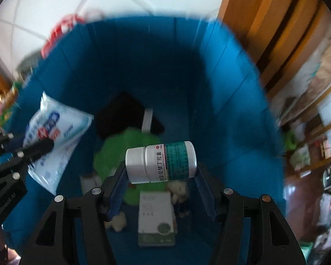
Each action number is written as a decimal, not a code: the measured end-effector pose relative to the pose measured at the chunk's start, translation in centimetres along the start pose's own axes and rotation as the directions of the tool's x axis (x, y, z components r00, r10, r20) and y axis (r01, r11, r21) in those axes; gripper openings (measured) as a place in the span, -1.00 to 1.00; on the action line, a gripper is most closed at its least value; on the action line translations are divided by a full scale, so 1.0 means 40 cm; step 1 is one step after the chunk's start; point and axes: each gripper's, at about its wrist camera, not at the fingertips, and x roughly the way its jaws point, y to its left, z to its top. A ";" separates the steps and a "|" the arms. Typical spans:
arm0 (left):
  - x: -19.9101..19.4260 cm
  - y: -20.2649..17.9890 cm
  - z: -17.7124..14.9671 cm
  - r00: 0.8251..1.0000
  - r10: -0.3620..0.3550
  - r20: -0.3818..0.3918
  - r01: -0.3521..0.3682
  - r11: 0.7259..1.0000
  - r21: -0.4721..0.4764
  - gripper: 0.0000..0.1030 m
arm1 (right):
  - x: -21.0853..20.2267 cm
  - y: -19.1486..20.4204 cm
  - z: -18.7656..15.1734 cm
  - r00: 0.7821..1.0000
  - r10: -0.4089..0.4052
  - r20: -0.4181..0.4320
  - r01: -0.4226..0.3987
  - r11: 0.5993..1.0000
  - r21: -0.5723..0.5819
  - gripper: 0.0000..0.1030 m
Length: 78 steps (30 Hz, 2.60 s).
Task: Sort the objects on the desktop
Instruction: 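Carry the wipes pack and pill bottle over the blue crate, then open both tools to drop the wipes pack and bottle into the crate, then move both tools back over the heap toward the green-white medicine boxes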
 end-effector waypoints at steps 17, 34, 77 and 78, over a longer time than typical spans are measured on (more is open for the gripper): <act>0.254 -0.048 -0.012 0.957 0.054 -0.286 -0.042 0.998 0.049 -0.66 | 0.289 -0.031 0.015 0.943 -0.020 -0.331 0.009 0.999 -0.033 0.17; -0.089 -0.018 -0.022 0.998 -0.048 -0.030 0.048 0.999 -0.003 -0.09 | 0.013 0.006 0.004 0.990 -0.037 -0.133 0.029 0.998 -0.061 0.98; -0.440 1.191 -0.997 0.847 0.440 0.298 -0.232 0.811 -0.537 0.04 | -0.158 0.933 -0.176 0.864 0.378 0.331 -0.325 0.923 -0.205 1.00; -0.430 1.215 -1.020 0.852 0.441 0.283 -0.232 0.801 -0.551 0.05 | -0.124 0.942 -0.176 0.876 0.362 0.319 -0.316 0.930 -0.189 1.00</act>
